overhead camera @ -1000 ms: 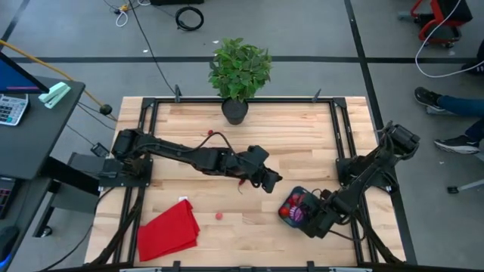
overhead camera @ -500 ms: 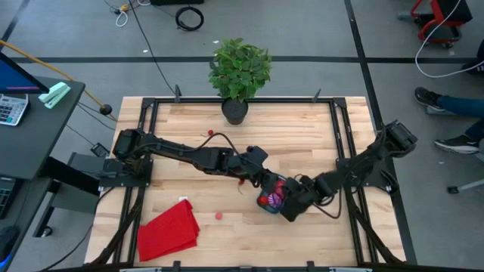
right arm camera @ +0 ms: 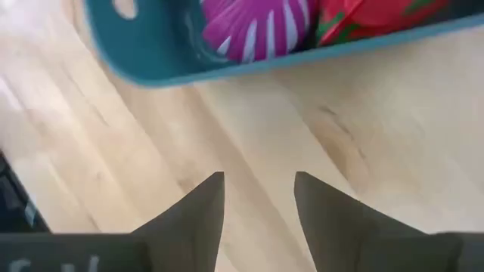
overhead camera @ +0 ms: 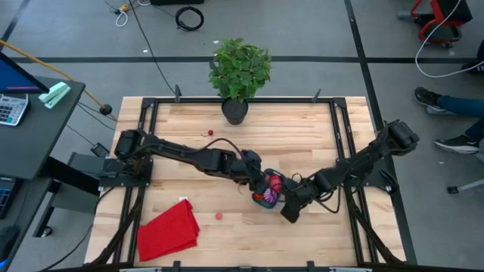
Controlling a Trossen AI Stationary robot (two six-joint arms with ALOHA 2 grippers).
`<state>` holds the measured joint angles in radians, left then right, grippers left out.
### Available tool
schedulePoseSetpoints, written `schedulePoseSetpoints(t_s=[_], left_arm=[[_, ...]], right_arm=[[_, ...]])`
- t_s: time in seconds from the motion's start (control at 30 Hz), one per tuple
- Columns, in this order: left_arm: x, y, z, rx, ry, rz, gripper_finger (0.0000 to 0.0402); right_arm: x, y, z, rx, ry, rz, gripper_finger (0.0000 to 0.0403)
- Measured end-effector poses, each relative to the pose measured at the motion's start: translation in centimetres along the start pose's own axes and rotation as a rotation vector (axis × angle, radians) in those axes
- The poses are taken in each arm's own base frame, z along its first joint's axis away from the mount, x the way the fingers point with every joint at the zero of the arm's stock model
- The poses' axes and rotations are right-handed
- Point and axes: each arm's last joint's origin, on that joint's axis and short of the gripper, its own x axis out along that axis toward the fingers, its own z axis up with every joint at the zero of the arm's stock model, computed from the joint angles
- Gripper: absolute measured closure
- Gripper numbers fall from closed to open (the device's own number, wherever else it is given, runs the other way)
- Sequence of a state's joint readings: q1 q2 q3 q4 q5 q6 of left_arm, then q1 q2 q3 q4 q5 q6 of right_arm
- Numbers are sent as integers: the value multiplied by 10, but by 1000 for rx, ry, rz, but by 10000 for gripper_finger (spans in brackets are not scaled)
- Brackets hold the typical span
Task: Pick and placing Produce into tupperware
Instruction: Put the raspberry into the bin, then put the cherry into the bin
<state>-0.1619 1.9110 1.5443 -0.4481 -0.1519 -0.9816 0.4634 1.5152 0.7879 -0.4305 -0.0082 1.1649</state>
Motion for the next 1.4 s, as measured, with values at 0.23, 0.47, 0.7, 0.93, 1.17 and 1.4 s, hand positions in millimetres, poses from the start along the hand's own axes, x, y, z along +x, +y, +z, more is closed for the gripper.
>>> schedulePoseSetpoints(t_s=[0.23, 0.47, 0.7, 0.93, 1.17, 1.4], left_arm=[[24, -2, -18, -13, 27, 7, 275], [50, 3, -29, 7, 39, 21, 277], [74, 12, -39, 43, 63, 59, 272], [81, 17, -37, 51, 60, 69, 270], [83, 22, -29, 89, 60, 70, 252], [84, 26, -23, 71, 76, 57, 216]], right_arm=[[-6, 4, -11, 40, 9, 13, 233], [-9, 4, -14, 37, 6, 0, 233], [-9, 2, -14, 39, 3, -13, 233], [-9, 2, -14, 37, 4, -16, 233], [-9, 2, -15, 37, 6, -16, 233], [-9, 2, -15, 38, 6, -15, 233]])
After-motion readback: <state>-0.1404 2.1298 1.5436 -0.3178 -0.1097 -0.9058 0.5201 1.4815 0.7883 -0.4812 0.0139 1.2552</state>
